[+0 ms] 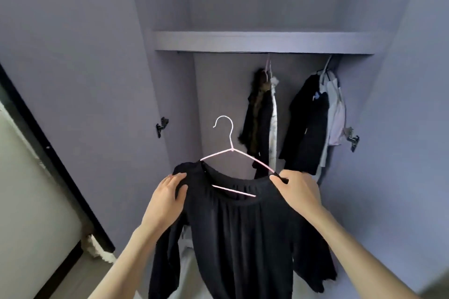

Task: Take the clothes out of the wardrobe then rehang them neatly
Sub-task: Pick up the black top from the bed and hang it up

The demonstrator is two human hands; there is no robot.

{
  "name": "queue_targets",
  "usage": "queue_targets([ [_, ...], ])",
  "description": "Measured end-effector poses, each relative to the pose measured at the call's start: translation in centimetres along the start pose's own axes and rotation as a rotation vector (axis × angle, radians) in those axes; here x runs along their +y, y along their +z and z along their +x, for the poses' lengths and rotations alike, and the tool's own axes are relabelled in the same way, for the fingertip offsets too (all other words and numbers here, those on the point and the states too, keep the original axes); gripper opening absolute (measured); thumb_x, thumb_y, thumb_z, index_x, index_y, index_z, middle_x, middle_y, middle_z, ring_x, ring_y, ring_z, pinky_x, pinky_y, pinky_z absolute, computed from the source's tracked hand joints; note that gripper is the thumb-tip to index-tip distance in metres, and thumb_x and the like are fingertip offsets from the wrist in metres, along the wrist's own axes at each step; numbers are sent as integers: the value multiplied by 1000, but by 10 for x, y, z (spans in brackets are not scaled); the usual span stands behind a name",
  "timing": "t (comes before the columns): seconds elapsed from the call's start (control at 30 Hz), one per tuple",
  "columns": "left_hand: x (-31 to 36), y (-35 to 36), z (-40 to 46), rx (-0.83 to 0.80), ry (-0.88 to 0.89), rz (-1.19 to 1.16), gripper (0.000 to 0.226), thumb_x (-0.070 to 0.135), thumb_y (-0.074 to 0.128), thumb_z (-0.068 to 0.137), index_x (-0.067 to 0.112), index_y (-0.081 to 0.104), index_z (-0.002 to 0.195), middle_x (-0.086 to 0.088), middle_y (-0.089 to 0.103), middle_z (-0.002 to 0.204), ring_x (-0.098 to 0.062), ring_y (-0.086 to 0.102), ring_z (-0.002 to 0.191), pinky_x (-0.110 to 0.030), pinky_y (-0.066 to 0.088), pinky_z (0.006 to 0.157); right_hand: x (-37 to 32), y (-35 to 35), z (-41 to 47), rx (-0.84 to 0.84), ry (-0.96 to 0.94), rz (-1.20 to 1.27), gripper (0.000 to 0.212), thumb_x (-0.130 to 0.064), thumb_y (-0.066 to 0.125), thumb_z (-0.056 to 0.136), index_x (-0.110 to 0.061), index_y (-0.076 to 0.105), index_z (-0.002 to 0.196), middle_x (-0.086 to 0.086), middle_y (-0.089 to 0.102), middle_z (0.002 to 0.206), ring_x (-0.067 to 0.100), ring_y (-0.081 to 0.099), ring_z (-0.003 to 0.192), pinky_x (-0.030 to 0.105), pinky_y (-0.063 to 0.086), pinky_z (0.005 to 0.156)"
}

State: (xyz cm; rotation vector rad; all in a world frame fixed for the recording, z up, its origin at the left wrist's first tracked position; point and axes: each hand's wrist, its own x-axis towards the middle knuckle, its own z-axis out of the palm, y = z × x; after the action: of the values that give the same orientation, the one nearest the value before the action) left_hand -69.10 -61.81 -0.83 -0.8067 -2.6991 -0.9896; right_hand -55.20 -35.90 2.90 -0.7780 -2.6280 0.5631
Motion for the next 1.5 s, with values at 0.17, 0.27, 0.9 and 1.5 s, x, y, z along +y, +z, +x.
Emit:
queue_targets([
  [0.17, 14, 26, 27, -53, 126, 11, 39, 20, 44, 97, 13, 46, 135, -1, 46, 139, -22, 31, 137, -32, 25, 112, 15, 4, 14, -67, 172, 147, 39, -33, 47, 95, -13, 43, 62, -4, 42, 56, 12, 42, 54, 25, 32, 51],
  [0.27, 25, 39, 50, -51, 163, 15, 40, 23, 43, 98, 16, 43, 137, -1, 42, 143, -21, 23, 140, -31, 19, 112, 19, 6, 35, -114, 221, 372, 41, -21, 45, 97, -16, 32, 58, -4, 33, 55, 9, 31, 49, 20, 24, 48],
  [0.9, 137, 42, 332, 328, 474, 286, 53, 11, 44, 94, 16, 30, 145, -16, 23, 152, -36, 13, 141, -54, 11, 112, 4, 28, 301, -192, 48, 690, 23, -31, 33, 101, -15, 48, 95, -6, 41, 67, 5, 40, 58, 19, 31, 56],
  [1.5, 157, 50, 467, 695, 593, 331, 38, 39, 43, 94, 29, 43, 131, -13, 49, 123, -30, 39, 120, -61, 13, 107, -15, 59, 461, 307, 76, 498, 23, -13, 45, 95, 3, 61, 96, 24, 66, 89, 39, 61, 86, 35, 43, 68],
])
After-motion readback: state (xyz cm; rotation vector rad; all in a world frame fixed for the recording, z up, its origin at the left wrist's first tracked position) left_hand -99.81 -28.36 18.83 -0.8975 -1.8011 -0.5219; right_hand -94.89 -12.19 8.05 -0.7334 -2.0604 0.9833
